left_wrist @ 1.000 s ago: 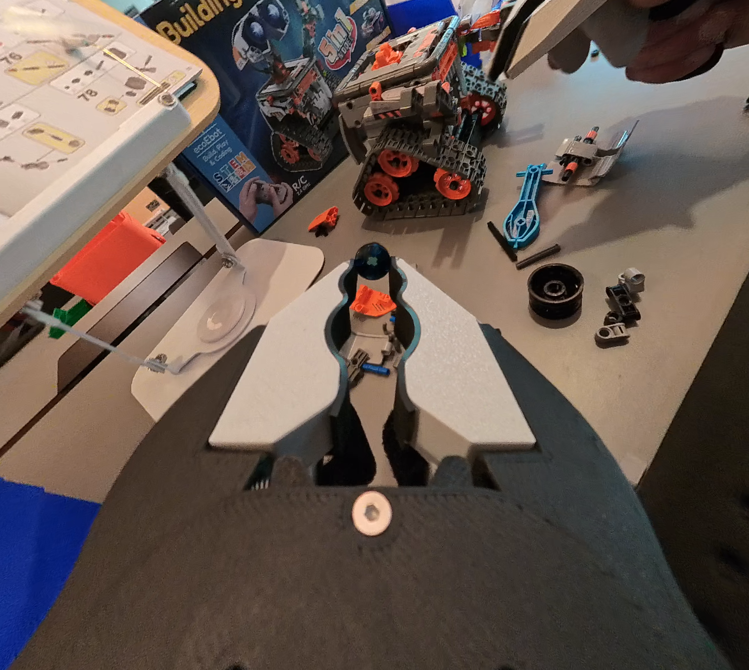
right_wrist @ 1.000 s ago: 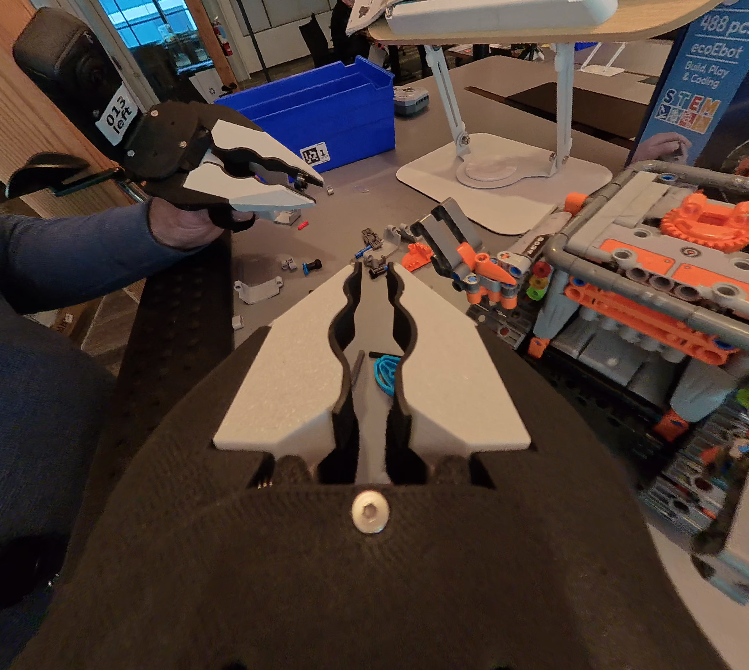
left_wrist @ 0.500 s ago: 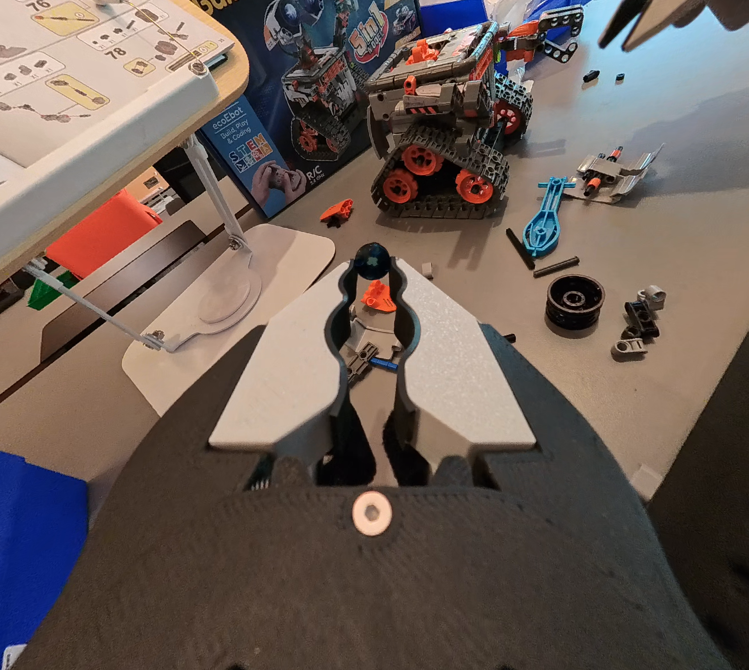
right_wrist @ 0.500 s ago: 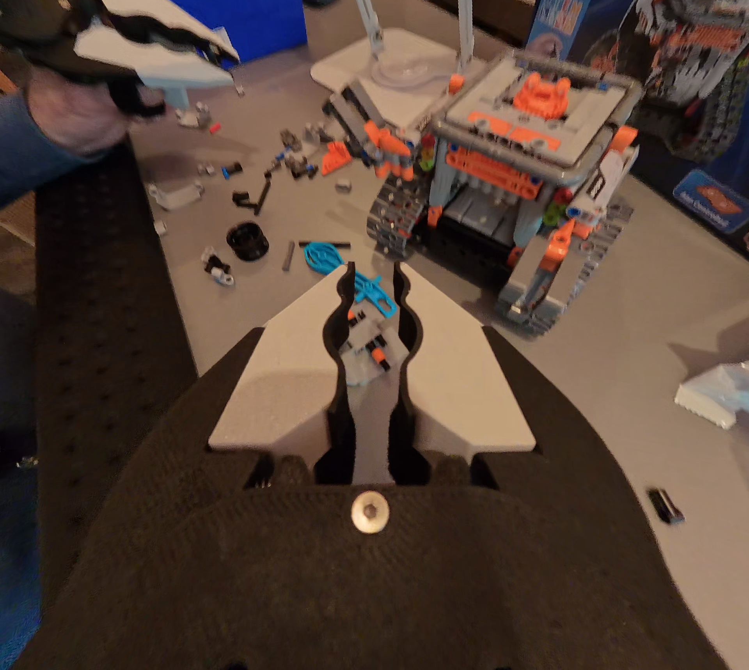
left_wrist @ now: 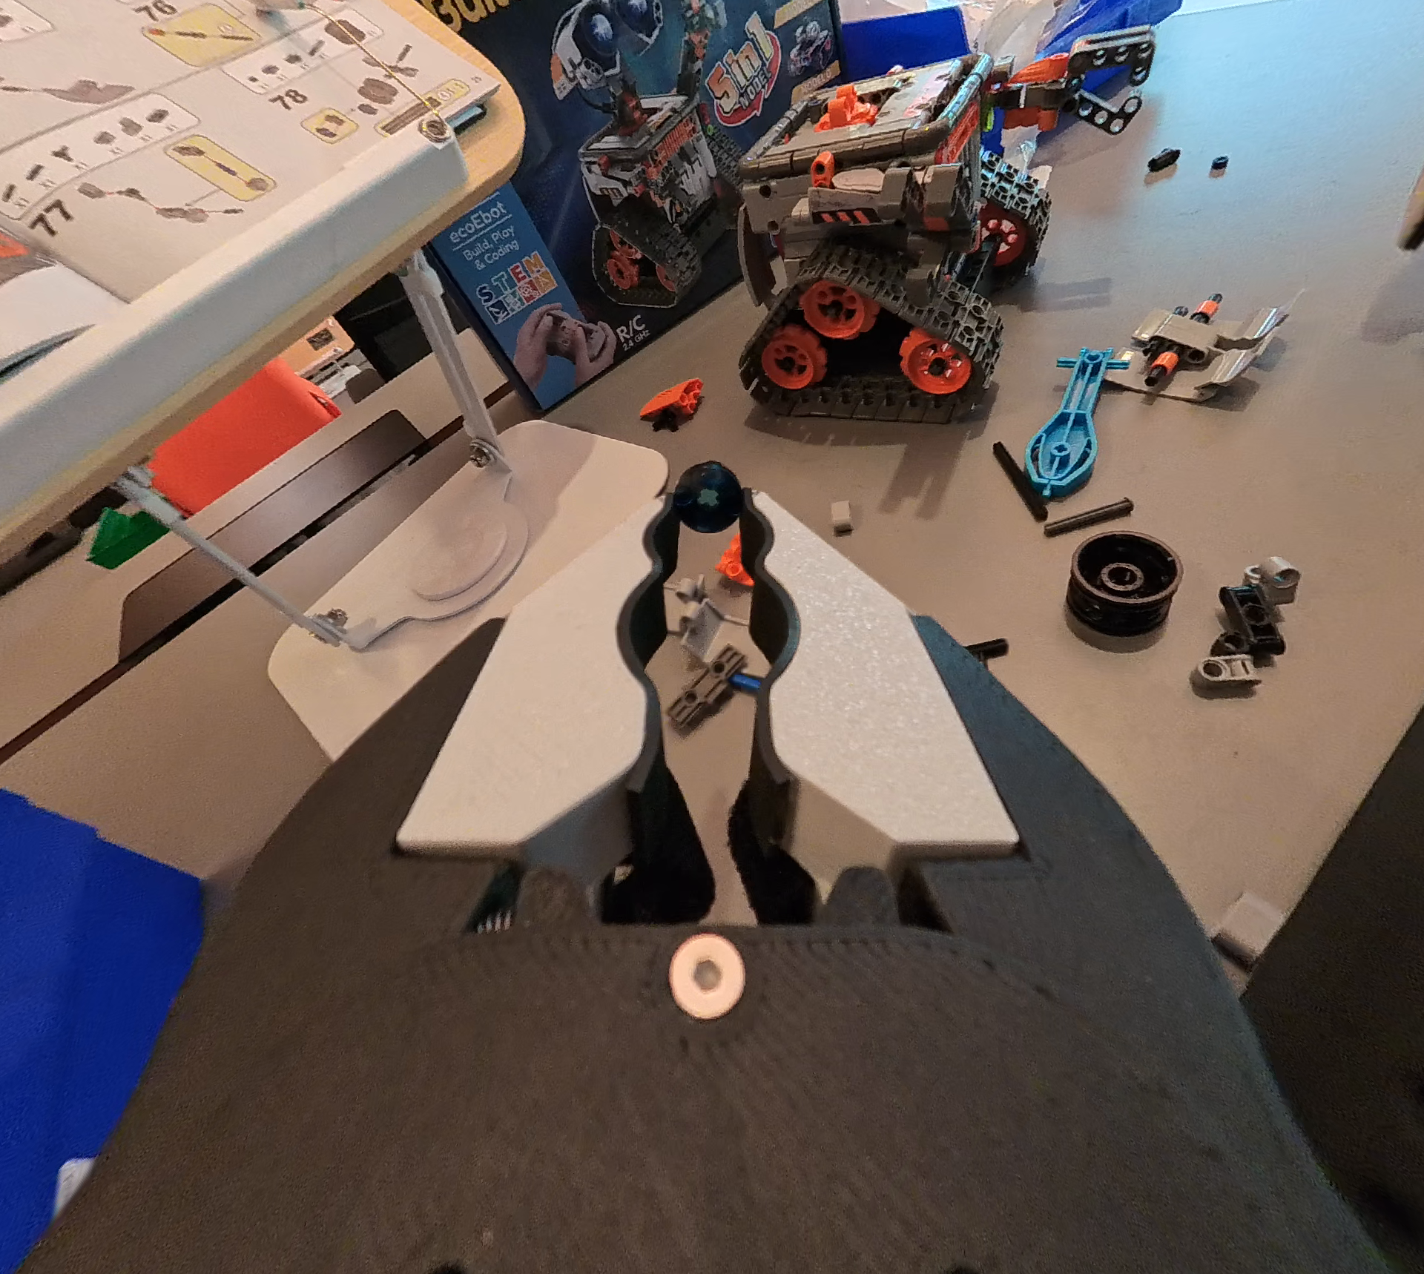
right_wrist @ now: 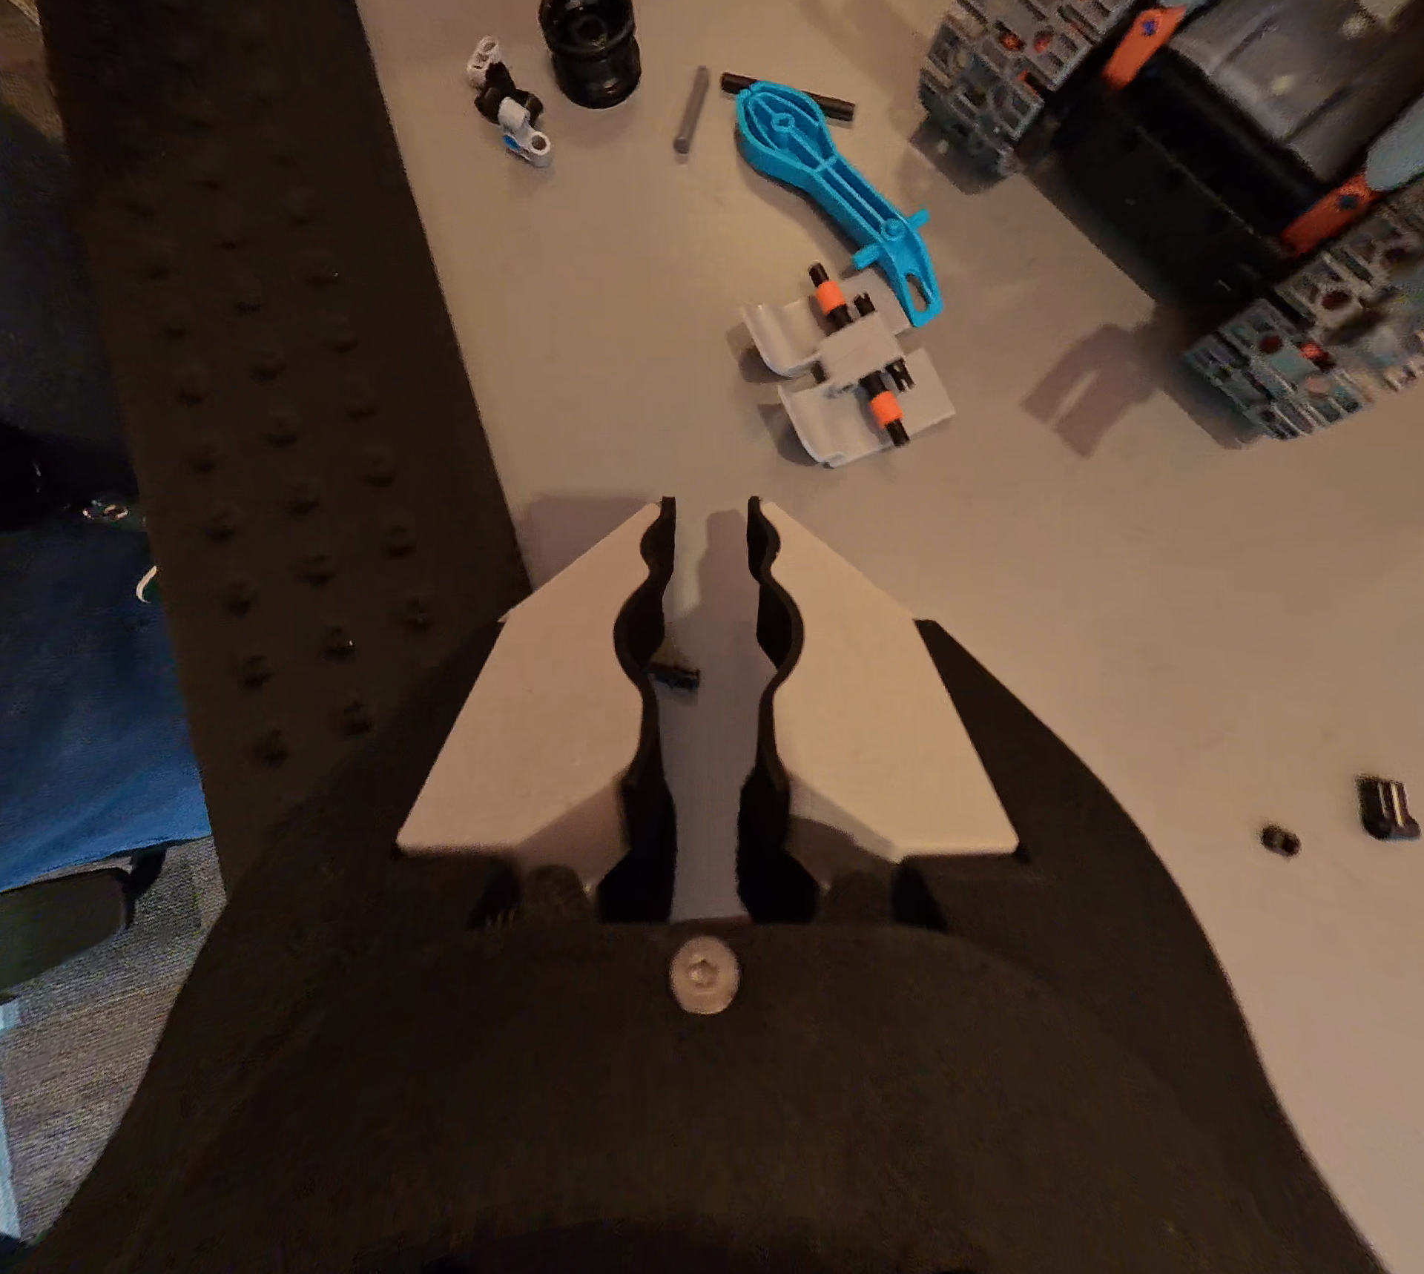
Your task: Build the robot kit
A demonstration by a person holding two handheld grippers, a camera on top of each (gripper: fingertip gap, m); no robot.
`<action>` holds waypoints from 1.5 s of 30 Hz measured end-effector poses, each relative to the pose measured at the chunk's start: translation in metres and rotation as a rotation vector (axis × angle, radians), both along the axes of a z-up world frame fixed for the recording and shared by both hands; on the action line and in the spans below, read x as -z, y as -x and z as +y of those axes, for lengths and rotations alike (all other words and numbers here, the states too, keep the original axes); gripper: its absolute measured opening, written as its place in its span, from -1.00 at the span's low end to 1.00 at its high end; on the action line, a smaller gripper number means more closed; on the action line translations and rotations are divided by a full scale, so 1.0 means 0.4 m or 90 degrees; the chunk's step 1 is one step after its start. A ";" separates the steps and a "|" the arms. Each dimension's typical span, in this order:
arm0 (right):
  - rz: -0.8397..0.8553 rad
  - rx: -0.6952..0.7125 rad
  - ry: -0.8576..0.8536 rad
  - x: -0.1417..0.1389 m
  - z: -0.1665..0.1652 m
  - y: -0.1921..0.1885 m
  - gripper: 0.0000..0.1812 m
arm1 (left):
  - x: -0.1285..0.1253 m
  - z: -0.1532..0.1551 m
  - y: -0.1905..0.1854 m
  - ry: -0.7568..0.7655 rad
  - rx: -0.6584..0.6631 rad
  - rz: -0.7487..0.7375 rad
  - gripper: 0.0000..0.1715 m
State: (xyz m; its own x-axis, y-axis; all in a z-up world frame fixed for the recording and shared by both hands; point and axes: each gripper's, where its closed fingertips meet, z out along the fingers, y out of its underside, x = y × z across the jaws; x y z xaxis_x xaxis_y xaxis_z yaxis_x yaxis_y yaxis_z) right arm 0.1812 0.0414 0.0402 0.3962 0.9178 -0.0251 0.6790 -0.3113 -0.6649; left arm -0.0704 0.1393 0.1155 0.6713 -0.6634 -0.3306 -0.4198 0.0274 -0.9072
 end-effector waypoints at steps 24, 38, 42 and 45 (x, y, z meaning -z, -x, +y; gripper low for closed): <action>0.016 -0.176 -0.025 0.045 -0.007 0.382 -0.92 | 0.028 -0.026 0.065 0.043 -0.002 -0.025 -0.85; 0.040 -0.100 -0.208 -0.043 0.040 0.317 -0.93 | 0.042 -0.026 0.046 0.056 0.012 -0.015 -0.85; 0.053 -0.060 -0.279 -0.079 0.051 0.296 -0.93 | 0.043 -0.030 0.027 0.060 0.027 -0.015 -0.85; 0.032 -0.041 -0.300 -0.080 0.057 0.280 -0.92 | 0.044 -0.040 0.003 0.060 0.046 -0.010 -0.85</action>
State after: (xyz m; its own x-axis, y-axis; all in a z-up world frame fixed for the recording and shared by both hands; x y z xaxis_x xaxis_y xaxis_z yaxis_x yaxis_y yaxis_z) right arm 0.0692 0.0642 0.0722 0.3475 0.8566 0.3814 0.6500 0.0731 -0.7564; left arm -0.0718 0.1231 0.0980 0.6247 -0.7384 -0.2542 -0.4054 -0.0285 -0.9137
